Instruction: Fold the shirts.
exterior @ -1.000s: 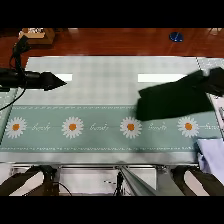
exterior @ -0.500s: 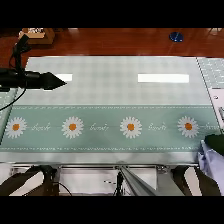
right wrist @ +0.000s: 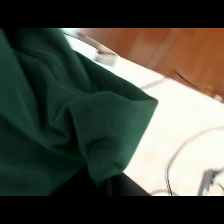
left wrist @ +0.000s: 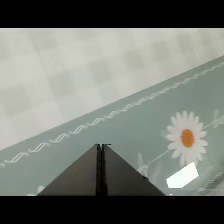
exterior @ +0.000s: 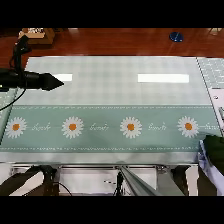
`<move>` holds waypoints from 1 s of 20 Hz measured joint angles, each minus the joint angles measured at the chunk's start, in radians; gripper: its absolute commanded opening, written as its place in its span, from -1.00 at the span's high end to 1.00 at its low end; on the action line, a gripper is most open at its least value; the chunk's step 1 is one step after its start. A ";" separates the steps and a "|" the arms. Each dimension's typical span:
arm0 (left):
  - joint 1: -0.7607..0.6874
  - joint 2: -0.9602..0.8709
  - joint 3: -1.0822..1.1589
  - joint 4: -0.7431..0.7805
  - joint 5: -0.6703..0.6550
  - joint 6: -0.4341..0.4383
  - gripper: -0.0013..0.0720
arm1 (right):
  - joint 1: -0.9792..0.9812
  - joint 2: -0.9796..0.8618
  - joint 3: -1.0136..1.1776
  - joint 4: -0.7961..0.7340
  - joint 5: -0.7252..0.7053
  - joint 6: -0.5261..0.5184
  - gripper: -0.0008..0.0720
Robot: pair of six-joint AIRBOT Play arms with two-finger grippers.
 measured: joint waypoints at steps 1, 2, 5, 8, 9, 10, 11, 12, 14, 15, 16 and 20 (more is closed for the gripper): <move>0.000 0.000 0.000 0.018 0.003 0.000 0.91 | -0.034 0.001 -0.025 -0.018 -0.016 -0.004 0.90; 0.000 0.000 0.000 0.039 0.003 0.000 0.91 | -0.067 0.001 -0.047 -0.033 -0.037 -0.010 0.89; 0.000 0.000 0.000 0.088 0.022 0.000 0.91 | -0.166 0.002 -0.111 -0.069 -0.102 -0.018 0.90; 0.000 0.000 0.000 0.124 0.048 -0.001 0.91 | -0.237 0.002 -0.183 -0.085 -0.161 -0.030 0.75; 0.000 0.000 0.000 0.133 0.053 -0.002 0.91 | -0.251 0.002 -0.209 -0.085 -0.176 -0.045 0.52; 0.000 0.000 0.000 0.138 0.056 -0.002 0.91 | -0.261 0.002 -0.235 -0.087 -0.191 -0.057 0.23; 0.000 0.000 0.000 0.141 0.058 -0.006 0.91 | -0.269 0.002 -0.262 -0.094 -0.206 -0.073 0.08; 0.000 0.000 0.000 0.145 0.060 -0.012 0.91 | -0.274 0.002 -0.285 -0.095 -0.222 -0.084 0.08; 0.000 0.000 0.000 0.149 0.066 -0.019 0.91 | -0.280 0.002 -0.318 -0.105 -0.275 -0.105 0.08; 0.000 0.000 0.000 0.150 0.066 -0.022 0.91 | -0.281 0.002 -0.325 -0.114 -0.301 -0.109 0.08; 0.000 0.000 0.000 0.152 0.067 -0.024 0.83 | -0.283 0.000 -0.324 -0.113 -0.335 -0.110 0.08; 0.000 0.000 0.006 0.153 0.079 -0.030 -0.28 | -0.284 -0.060 -0.169 0.169 -0.481 -0.103 0.13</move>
